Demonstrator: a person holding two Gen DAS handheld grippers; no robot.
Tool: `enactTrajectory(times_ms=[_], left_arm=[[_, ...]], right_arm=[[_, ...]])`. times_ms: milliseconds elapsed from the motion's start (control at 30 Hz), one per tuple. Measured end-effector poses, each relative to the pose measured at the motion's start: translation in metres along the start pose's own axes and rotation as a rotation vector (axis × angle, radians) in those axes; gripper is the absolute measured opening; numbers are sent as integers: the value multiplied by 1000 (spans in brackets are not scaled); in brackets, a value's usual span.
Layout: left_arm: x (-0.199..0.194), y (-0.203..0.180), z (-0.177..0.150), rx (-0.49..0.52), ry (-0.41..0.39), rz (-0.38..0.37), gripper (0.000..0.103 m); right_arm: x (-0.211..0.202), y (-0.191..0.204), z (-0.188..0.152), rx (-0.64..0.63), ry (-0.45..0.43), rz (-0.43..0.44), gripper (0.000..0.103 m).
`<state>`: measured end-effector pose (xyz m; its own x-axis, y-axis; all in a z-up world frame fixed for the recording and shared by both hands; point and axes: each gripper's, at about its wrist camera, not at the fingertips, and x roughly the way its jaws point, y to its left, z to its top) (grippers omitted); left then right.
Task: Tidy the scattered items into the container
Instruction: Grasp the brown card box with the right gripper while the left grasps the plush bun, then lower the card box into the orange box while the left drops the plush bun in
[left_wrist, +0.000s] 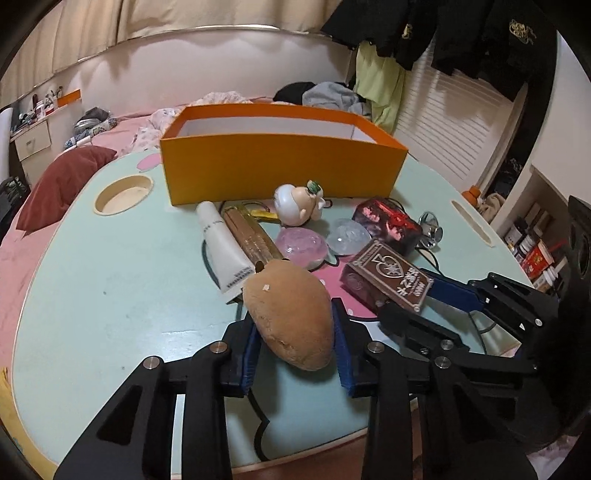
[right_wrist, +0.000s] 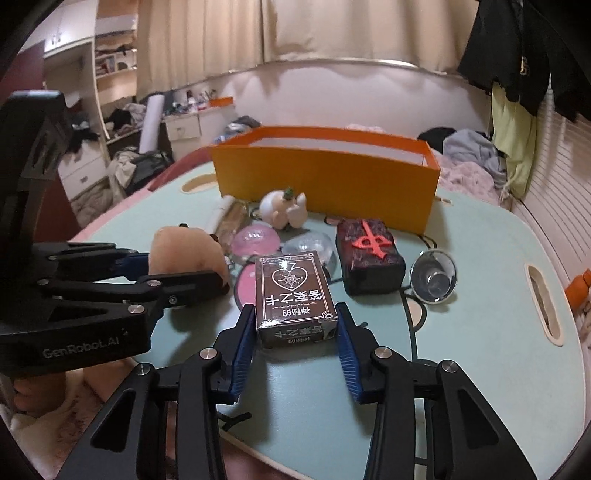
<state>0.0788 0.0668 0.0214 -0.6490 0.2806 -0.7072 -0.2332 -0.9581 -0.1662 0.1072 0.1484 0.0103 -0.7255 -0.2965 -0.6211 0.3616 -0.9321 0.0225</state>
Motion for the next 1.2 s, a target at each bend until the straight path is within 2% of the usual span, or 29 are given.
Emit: enactTrajectory(times_ms=[333,567,700,867,967,1067,1200], left_arm=[[-30,8,22,3,-105,28,36],[-28,15,65,-6,-189,80,36],[-18,21,98,12,-230,124,36],[4,37,141,-11,-220,138,36],[27,46,161,-23,-180,107,36],[49,49,171,-18,-150,102,36],[68,48,174,-8,-120,84,36]], right_arm=[[-18,-9,19,63,-74,34,40],[-18,-16,60,83,-161,6,41],[-2,-25,89,102,-159,2,41],[19,-44,123,164,-150,-4,41],[36,-54,137,198,-112,-20,41],[52,-62,142,249,-80,-6,41],[64,-66,144,255,-64,-15,41]])
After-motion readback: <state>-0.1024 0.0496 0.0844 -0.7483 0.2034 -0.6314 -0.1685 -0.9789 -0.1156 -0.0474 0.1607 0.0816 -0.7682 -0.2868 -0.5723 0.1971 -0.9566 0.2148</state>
